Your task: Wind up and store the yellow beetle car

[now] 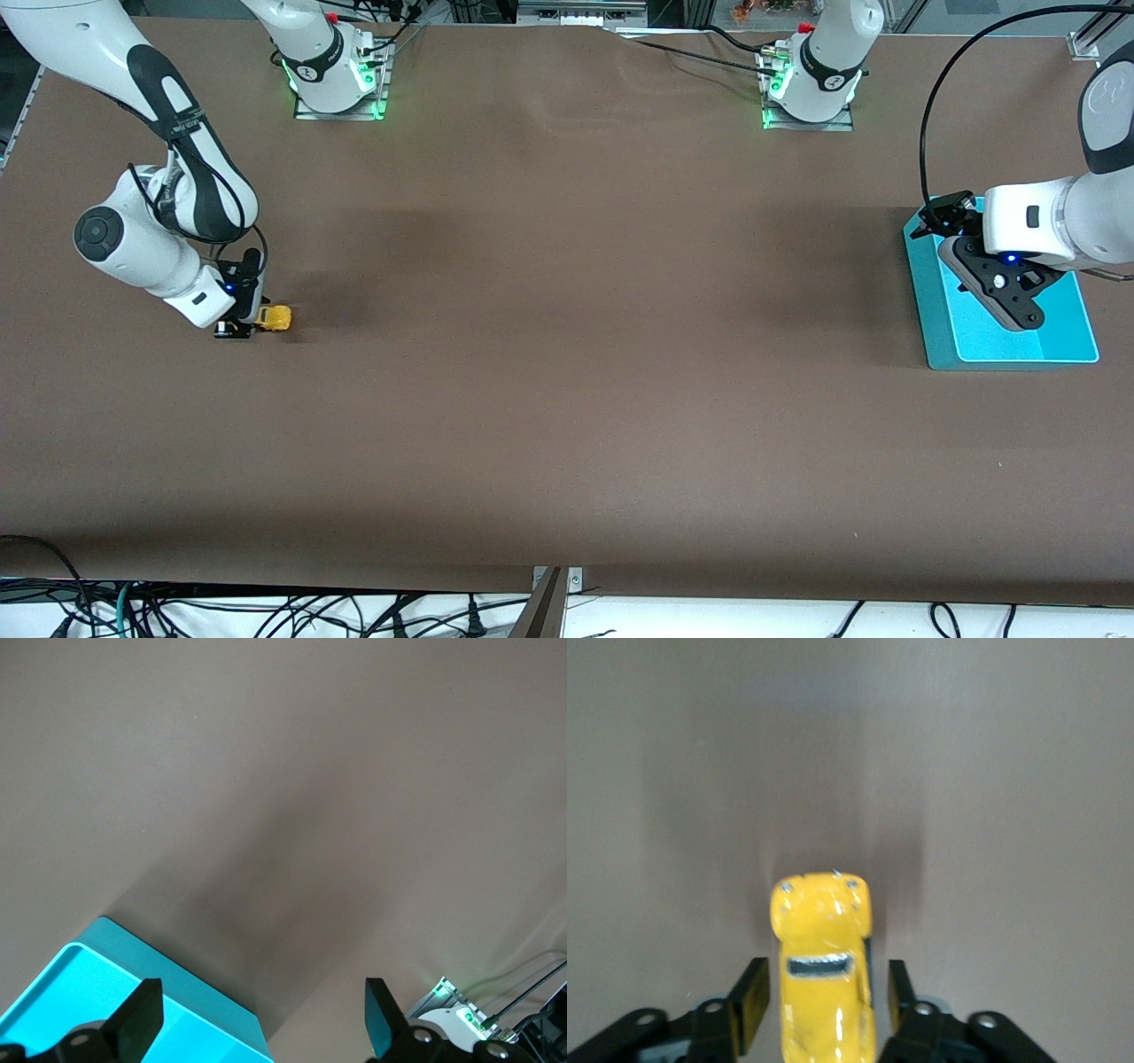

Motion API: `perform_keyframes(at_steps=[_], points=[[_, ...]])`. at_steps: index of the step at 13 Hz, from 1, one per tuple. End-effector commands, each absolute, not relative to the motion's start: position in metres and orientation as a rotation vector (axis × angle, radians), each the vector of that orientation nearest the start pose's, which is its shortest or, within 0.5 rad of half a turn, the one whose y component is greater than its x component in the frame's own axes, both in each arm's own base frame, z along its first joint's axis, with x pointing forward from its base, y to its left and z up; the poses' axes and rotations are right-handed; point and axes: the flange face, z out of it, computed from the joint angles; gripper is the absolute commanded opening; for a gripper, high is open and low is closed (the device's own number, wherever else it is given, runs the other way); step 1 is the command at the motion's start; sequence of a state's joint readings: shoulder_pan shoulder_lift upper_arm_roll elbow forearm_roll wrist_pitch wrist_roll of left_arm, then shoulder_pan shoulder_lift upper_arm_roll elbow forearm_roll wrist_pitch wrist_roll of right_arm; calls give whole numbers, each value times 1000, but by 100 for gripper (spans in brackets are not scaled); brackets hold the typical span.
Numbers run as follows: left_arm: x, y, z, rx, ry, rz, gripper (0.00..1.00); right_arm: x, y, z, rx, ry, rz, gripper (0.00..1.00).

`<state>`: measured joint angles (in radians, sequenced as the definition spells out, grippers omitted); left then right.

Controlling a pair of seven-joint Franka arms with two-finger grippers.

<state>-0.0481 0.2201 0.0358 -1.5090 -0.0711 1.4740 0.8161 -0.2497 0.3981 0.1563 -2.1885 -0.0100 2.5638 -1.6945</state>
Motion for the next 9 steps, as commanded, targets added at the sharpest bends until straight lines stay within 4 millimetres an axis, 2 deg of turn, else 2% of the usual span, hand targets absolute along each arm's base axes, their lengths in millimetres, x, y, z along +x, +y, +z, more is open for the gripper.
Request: perform_keyframes(at_steps=[1,3,7,9], points=[[604,-18,515,-2936,1438,370,100,586,-33,234,2182,2348,62,100],[605,-25,509,-2900,1524,382,100,600,-24,266,2195,2359,43,100],[610,-32,496,-2831,1681,398,100,626,-24,328,2194,2367,19,100],[614,-31,473,-2805,1760,453,100,630,-25,364,2138,2351,65,100]])
